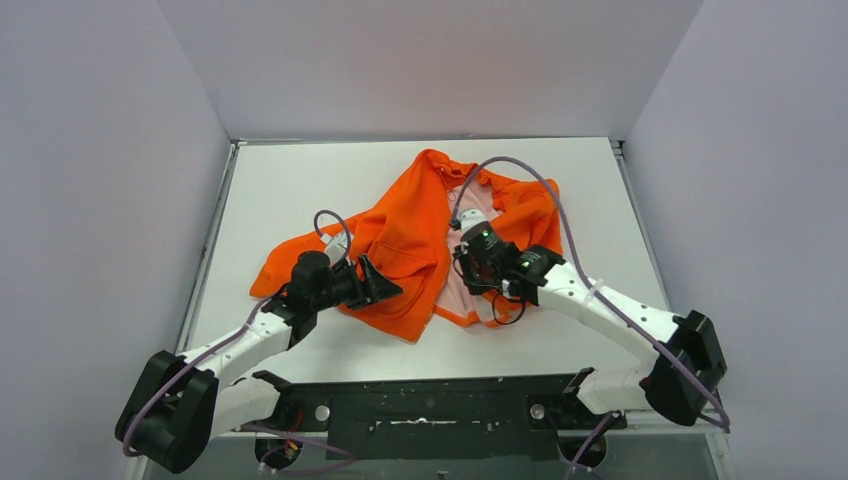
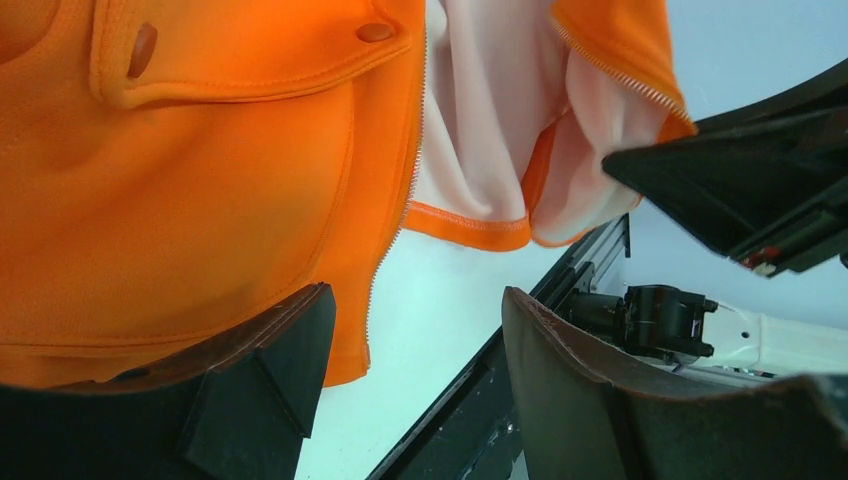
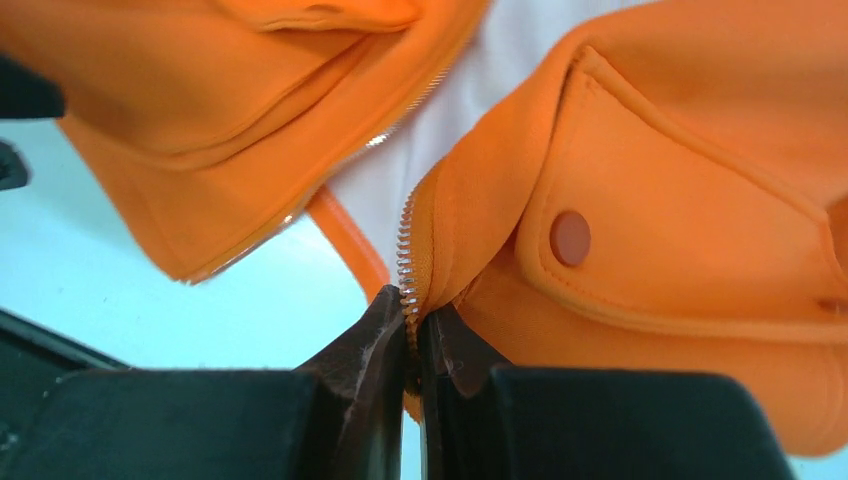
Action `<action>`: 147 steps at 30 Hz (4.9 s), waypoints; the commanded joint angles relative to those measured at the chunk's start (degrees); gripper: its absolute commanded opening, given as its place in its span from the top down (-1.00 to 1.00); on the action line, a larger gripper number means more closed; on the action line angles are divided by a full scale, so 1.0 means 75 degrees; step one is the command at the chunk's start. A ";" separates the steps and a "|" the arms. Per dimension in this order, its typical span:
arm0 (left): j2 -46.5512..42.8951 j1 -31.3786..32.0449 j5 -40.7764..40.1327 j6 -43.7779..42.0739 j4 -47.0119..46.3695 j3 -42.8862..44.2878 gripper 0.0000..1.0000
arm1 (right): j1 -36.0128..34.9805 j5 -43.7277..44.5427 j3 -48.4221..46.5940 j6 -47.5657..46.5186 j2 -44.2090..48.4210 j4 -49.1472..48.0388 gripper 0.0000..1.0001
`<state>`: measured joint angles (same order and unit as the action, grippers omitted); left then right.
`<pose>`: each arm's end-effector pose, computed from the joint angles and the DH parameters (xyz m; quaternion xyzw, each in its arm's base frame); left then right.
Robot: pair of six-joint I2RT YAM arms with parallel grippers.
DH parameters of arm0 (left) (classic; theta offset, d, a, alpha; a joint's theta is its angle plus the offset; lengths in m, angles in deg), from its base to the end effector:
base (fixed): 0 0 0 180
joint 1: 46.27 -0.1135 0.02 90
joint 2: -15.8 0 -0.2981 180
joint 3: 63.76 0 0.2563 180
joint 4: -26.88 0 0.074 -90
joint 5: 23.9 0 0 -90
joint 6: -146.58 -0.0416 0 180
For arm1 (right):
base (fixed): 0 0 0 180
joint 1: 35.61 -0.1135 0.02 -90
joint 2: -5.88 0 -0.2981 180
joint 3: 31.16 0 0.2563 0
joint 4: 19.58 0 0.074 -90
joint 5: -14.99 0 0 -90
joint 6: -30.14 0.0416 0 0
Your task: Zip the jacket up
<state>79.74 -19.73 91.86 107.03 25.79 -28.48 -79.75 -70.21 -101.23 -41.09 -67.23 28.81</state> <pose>0.1823 -0.1112 0.2068 -0.0597 0.8396 -0.4637 0.2767 0.1900 0.1795 0.2949 -0.1936 0.9231 0.1385 0.3021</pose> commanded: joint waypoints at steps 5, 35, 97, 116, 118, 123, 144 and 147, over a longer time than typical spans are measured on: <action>-0.0290 0.0051 -0.0100 -0.0235 0.0001 0.0336 -0.23 | -0.1111 0.0066 -0.1079 -0.0152 -0.1632 0.0912 0.97; -0.0629 0.0058 -0.0399 -0.0587 0.0557 0.0606 -0.22 | -0.0989 0.2198 -0.0483 0.0681 0.1075 0.0399 -0.39; 0.2482 0.0890 -0.1610 -0.0931 -0.0416 0.0863 -0.35 | 0.1757 0.1880 0.0945 0.0313 0.1429 -0.0389 1.00; 0.3225 0.0937 -0.1586 -0.0713 -0.1381 0.0935 -0.33 | 0.1772 0.0400 0.2269 0.1793 0.2141 -0.1240 0.97; 0.3179 0.0937 -0.1705 -0.0732 -0.1329 0.0912 -0.33 | 0.1772 0.0528 0.2468 0.2025 0.1956 -0.1463 0.97; 0.2995 0.0925 -0.1869 -0.0780 -0.1170 0.0822 -0.33 | 0.1766 0.0359 0.2850 0.2300 0.1525 -0.1785 1.00; 0.2170 0.0914 -0.1990 -0.0878 -0.0624 0.0582 -0.32 | 0.0911 0.0989 0.1741 0.2550 0.2716 -0.0117 -0.23; 0.2006 0.0914 -0.2005 -0.0903 -0.0514 0.0582 -0.33 | 0.0370 0.1481 0.1414 0.2650 0.2457 -0.0075 -0.25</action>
<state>97.62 -12.93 77.82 101.46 21.39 -24.24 -72.76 -65.08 -86.17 -22.34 -47.79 27.34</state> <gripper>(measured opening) 0.663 0.617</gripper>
